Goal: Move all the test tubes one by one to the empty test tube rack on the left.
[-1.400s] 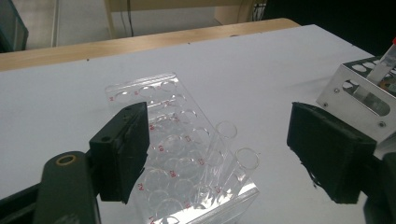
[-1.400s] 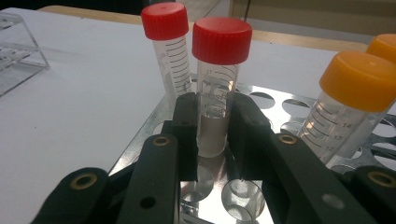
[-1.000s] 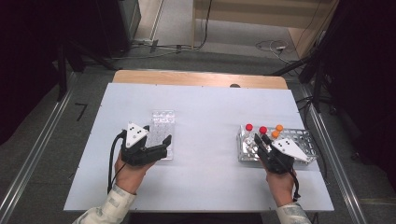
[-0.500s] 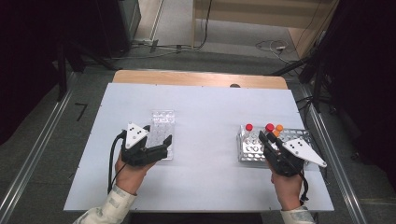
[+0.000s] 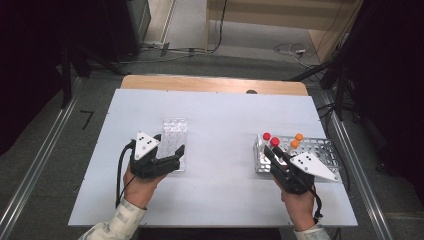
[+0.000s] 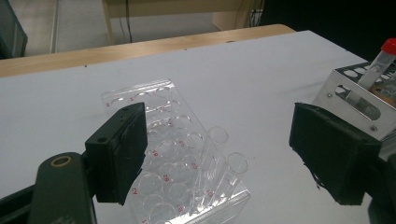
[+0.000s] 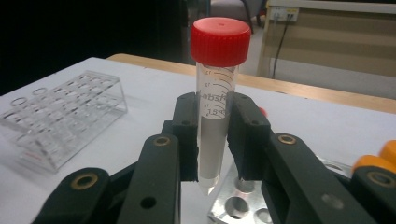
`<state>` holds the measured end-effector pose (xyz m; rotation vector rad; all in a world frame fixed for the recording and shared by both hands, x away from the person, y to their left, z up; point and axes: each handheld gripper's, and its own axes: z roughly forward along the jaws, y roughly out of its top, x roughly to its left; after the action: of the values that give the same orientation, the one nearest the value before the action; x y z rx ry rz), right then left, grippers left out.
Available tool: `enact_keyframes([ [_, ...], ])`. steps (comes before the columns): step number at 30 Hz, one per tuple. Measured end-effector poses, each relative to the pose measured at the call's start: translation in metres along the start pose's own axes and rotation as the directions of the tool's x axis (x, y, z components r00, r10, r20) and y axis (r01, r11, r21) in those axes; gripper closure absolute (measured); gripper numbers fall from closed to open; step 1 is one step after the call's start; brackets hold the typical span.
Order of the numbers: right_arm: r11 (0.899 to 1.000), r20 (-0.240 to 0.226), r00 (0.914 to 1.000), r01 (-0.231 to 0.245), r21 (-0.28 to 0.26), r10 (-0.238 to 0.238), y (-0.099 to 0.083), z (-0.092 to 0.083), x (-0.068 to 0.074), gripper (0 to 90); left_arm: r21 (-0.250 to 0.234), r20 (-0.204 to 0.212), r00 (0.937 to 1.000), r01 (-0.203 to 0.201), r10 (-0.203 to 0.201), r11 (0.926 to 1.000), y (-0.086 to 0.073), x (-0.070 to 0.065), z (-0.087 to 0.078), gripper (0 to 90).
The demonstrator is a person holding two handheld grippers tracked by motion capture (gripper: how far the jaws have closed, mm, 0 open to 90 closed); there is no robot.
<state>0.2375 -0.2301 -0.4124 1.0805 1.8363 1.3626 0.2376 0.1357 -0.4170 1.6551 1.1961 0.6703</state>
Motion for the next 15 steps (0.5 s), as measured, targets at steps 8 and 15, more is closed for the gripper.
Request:
enact_keyframes([
  [8, 0.999, -0.080, 0.9966, 0.022, 0.040, -0.019, -0.009, 0.010, 0.024, 71.2, -0.004, 0.018, 0.9998, -0.007, 0.007, 1.0000, 0.001, -0.004, -0.001, 19.9],
  [15, 0.996, -0.141, 0.9893, 0.050, 0.072, -0.039, -0.018, 0.020, 0.043, 71.2, 0.001, 0.065, 0.9977, -0.018, 0.018, 0.9998, 0.003, -0.015, -0.003, 20.0],
])
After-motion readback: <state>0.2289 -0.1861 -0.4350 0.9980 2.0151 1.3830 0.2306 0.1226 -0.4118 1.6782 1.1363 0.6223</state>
